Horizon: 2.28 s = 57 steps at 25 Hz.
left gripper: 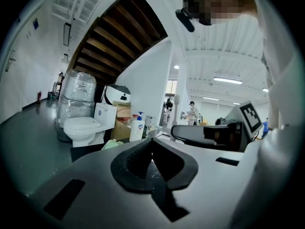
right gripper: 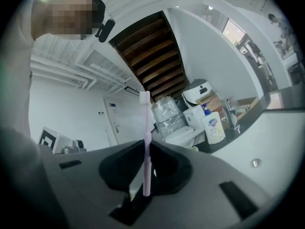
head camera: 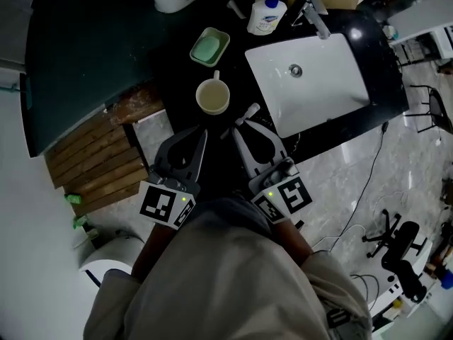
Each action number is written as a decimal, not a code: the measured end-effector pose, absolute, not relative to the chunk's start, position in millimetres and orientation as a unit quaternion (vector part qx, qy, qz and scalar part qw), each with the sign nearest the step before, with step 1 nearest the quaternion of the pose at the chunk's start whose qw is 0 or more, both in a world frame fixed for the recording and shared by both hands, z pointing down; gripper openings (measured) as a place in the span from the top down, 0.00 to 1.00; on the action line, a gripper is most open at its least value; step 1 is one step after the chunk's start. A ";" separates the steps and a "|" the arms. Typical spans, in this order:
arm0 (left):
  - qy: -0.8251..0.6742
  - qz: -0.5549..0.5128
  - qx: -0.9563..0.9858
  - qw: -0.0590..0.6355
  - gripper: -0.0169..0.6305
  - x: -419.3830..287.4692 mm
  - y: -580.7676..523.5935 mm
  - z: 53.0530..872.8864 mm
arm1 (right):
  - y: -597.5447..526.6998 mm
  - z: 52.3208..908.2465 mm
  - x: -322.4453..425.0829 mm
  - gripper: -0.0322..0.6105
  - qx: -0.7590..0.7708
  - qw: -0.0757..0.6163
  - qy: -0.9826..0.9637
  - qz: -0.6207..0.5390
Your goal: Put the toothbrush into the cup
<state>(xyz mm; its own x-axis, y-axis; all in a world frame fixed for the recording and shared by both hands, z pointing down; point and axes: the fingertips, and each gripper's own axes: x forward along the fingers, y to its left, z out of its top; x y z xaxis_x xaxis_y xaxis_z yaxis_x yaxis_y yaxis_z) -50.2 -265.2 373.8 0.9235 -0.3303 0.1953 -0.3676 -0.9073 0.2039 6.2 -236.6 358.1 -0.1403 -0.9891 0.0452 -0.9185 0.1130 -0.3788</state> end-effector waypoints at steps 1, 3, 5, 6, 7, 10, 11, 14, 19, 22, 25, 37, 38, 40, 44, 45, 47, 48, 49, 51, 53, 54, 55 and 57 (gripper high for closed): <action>-0.165 0.080 0.976 0.118 0.96 -51.4 -269.1 374.4 | -239.2 359.2 3.3 0.87 -0.654 0.111 0.731 -0.161; -0.137 0.081 0.980 0.121 0.96 -54.5 -275.9 376.3 | -244.0 359.8 -2.6 0.87 -0.668 0.114 0.718 -0.159; -0.113 0.082 0.982 0.127 0.96 -57.9 -281.3 379.8 | -248.4 359.2 -7.3 0.87 -0.683 0.114 0.705 -0.152; -0.102 0.082 0.983 0.130 0.96 -59.9 -283.4 381.6 | -250.5 358.5 -9.5 0.87 -0.691 0.113 0.699 -0.147; -0.091 0.082 0.984 0.132 0.96 -62.1 -285.3 383.1 | -252.6 357.3 -11.5 0.87 -0.698 0.112 0.693 -0.142; -0.061 0.079 0.986 0.137 0.96 -67.3 -289.7 384.7 | -258.0 351.3 -13.7 0.87 -0.720 0.109 0.674 -0.123; -0.051 0.078 0.986 0.138 0.96 -68.7 -290.8 384.9 | -260.0 348.6 -13.4 0.87 -0.727 0.109 0.668 -0.117; -0.026 0.078 0.987 0.140 0.96 -71.9 -295.7 387.1 | -269.2 339.1 -9.5 0.87 -0.745 0.108 0.651 -0.094; -0.002 0.081 0.987 0.142 0.96 -81.7 -303.8 391.9 | -284.9 331.1 -5.1 0.87 -0.764 0.101 0.633 -0.070; 0.005 0.083 0.984 0.156 0.96 -87.2 -308.9 398.9 | -292.2 330.2 -0.2 0.87 -0.774 0.100 0.622 -0.062; 0.009 0.082 0.982 0.167 0.96 -89.0 -310.5 402.4 | -297.8 329.9 4.1 0.87 -0.780 0.095 0.616 -0.058; 0.035 0.079 0.976 0.199 0.96 -80.6 -305.7 400.7 | -313.6 367.2 17.9 0.87 -0.796 0.070 0.595 -0.084; 0.036 0.078 0.975 0.207 0.96 -80.0 -304.1 401.4 | -312.8 370.9 20.7 0.87 -0.800 0.064 0.590 -0.087; 0.041 0.075 0.970 0.226 0.96 -78.5 -300.6 402.3 | -311.2 377.5 25.6 0.87 -0.806 0.060 0.581 -0.093; 0.047 0.075 0.968 0.234 0.96 -77.5 -296.4 403.6 | -312.7 388.5 27.3 0.87 -0.807 0.062 0.578 -0.103; 0.048 0.076 0.968 0.233 0.96 -77.4 -295.3 404.1 | -313.3 390.9 26.9 0.87 -0.806 0.061 0.579 -0.106; 0.050 0.078 0.969 0.231 0.96 -77.1 -292.5 405.7 | -313.2 396.0 26.9 0.87 -0.806 0.057 0.579 -0.111; 0.051 0.079 0.969 0.229 0.96 -77.2 -291.6 406.7 | -313.1 398.8 27.1 0.87 -0.806 0.055 0.579 -0.114; 0.051 0.079 0.969 0.228 0.96 -77.7 -291.3 407.4 | -313.3 401.6 27.1 0.87 -0.806 0.054 0.578 -0.117; 0.051 0.078 0.969 0.227 0.96 -79.4 -292.2 408.5 | -314.6 407.3 26.2 0.87 -0.806 0.050 0.577 -0.121; 0.049 0.079 0.969 0.229 0.96 -81.5 -293.4 409.8 | -316.0 413.2 24.7 0.87 -0.806 0.046 0.576 -0.127; 0.047 0.078 0.968 0.232 0.96 -82.6 -294.0 410.6 | -316.6 416.2 23.8 0.87 -0.806 0.044 0.577 -0.130; 0.044 0.078 0.968 0.236 0.96 -83.8 -294.7 411.4 | -317.4 419.0 22.9 0.87 -0.805 0.043 0.577 -0.132; 0.040 0.079 0.967 0.241 0.96 -86.0 -295.9 412.0 | -319.1 423.9 21.0 0.87 -0.804 0.038 0.578 -0.137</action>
<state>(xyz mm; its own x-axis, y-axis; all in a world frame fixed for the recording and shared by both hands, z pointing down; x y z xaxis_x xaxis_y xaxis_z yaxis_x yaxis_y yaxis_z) -86.0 -295.9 412.0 0.9843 0.1161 0.1331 0.0401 -0.8808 0.4719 21.0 -319.1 423.9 0.2944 -0.9394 0.1756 -0.9184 -0.3289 -0.2198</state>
